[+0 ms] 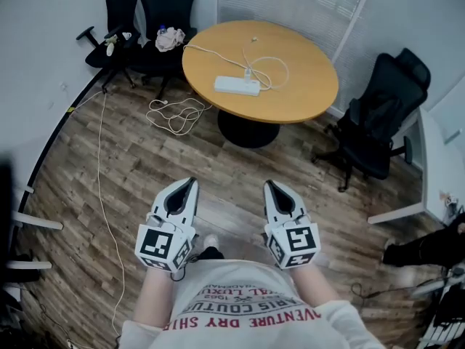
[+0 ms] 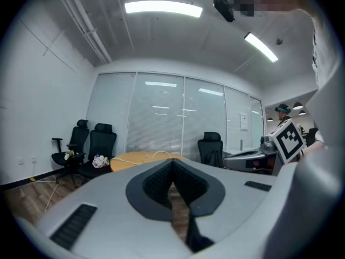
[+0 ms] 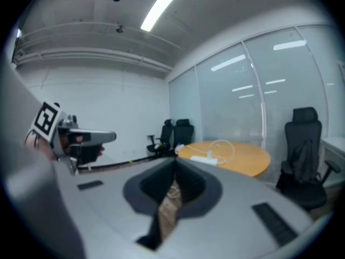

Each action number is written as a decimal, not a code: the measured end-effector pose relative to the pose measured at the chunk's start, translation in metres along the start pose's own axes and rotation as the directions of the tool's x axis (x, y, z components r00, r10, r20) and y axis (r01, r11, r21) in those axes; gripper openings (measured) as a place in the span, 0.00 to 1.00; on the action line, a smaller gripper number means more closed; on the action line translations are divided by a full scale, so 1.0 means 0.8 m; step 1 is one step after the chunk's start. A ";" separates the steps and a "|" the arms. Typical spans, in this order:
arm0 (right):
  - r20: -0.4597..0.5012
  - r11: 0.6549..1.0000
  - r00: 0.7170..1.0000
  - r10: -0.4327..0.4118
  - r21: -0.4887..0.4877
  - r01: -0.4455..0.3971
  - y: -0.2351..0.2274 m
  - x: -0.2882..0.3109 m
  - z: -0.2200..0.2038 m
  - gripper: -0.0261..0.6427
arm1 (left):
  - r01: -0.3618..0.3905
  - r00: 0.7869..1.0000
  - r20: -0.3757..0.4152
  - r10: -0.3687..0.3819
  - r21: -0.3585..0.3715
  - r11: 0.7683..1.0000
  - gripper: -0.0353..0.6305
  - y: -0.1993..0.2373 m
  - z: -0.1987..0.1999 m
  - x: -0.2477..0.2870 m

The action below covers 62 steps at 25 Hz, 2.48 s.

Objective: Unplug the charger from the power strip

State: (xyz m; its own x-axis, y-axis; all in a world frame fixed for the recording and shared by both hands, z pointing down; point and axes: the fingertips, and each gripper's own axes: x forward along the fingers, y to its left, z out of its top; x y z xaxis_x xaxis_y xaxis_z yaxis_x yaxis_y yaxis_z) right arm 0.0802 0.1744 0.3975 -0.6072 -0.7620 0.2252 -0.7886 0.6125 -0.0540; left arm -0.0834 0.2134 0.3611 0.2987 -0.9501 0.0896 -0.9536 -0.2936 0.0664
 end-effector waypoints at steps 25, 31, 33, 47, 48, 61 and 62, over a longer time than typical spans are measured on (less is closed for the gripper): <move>-0.080 1.000 0.997 0.004 -0.003 -0.005 -0.067 0.296 0.024 0.08 | -0.073 0.996 -0.046 0.071 -0.035 0.997 0.10 0.218 -0.008 0.190; -0.084 0.999 0.995 0.044 -0.006 -0.045 -0.153 0.395 0.058 0.08 | -0.076 0.996 -0.039 0.076 0.007 0.997 0.10 0.234 0.027 0.314; -0.094 0.998 0.994 0.056 -0.030 -0.059 -0.182 0.420 0.064 0.08 | -0.071 0.997 -0.037 0.072 0.019 0.997 0.10 0.233 0.033 0.356; -0.224 0.999 0.974 0.031 -0.019 -0.036 -0.302 0.518 0.041 0.08 | 0.098 0.987 -0.134 -0.091 0.046 0.994 0.10 0.222 0.005 0.572; -0.235 0.999 0.972 0.026 -0.022 -0.032 -0.303 0.526 0.039 0.08 | 0.117 0.984 -0.143 -0.108 0.054 0.992 0.10 0.227 0.001 0.582; -0.396 0.970 0.909 -0.128 0.140 0.198 -0.314 0.604 -0.021 0.08 | 0.504 0.817 -0.388 -0.427 0.121 0.855 0.10 0.263 -0.112 0.680; -0.412 0.966 0.902 -0.132 0.149 0.209 -0.313 0.608 -0.029 0.08 | 0.535 0.786 -0.424 -0.449 0.105 0.838 0.10 0.261 -0.130 0.681</move>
State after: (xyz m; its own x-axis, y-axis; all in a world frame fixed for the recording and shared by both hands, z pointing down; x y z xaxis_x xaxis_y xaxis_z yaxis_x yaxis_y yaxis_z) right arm -0.0152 -0.3445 0.5427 -0.4036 -0.6815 0.6105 -0.9037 0.4012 -0.1495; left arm -0.1162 -0.3549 0.5275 0.6789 -0.5707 0.4620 -0.6433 -0.7656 -0.0005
